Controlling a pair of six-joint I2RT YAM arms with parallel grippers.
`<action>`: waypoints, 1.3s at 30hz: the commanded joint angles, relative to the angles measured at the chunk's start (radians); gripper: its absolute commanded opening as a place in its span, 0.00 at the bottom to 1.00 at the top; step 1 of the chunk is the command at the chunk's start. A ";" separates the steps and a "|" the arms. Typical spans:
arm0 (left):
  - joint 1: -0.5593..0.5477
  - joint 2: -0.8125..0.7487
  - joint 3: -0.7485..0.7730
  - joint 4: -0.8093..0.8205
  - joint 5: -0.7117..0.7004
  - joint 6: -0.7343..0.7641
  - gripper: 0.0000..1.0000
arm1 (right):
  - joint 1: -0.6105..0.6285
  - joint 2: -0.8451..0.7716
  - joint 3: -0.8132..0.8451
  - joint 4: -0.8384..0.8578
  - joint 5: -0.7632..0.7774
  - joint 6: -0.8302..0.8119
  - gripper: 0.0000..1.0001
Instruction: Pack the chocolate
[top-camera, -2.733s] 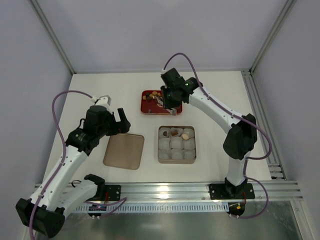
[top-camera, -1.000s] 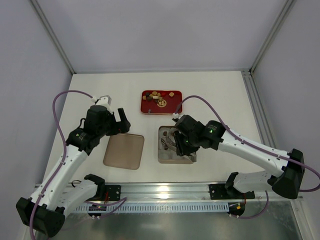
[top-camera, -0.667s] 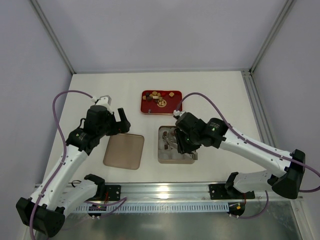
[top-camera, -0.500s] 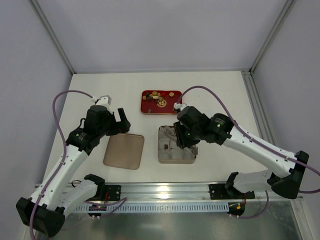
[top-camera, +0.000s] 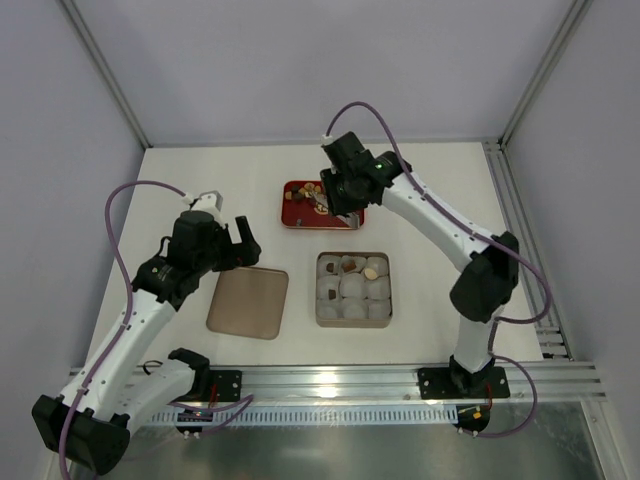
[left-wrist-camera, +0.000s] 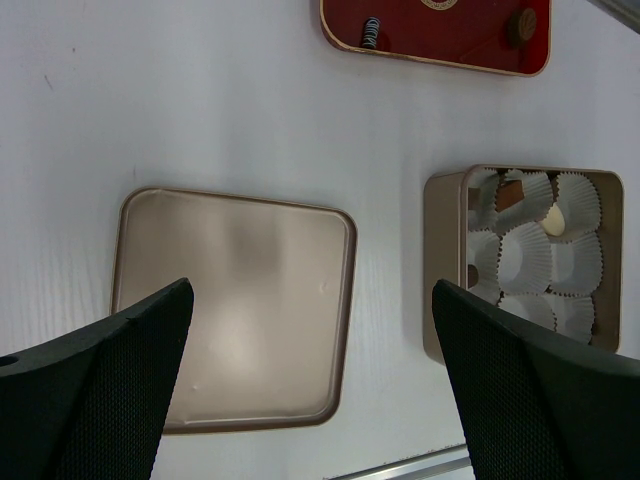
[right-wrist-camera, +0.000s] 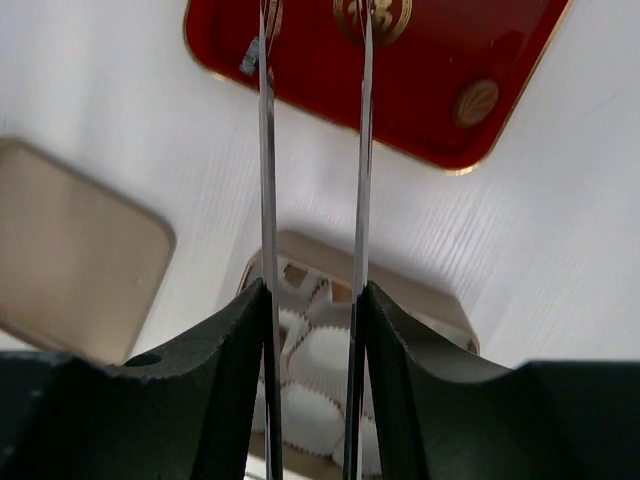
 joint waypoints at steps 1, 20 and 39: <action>0.003 -0.011 -0.002 0.023 -0.005 -0.010 1.00 | -0.024 0.132 0.197 0.017 0.001 -0.056 0.45; 0.001 -0.010 -0.002 0.024 0.007 -0.010 1.00 | -0.031 0.404 0.400 -0.026 0.040 -0.027 0.47; 0.003 -0.012 -0.003 0.024 0.005 -0.008 1.00 | -0.025 0.448 0.391 -0.018 0.021 -0.021 0.43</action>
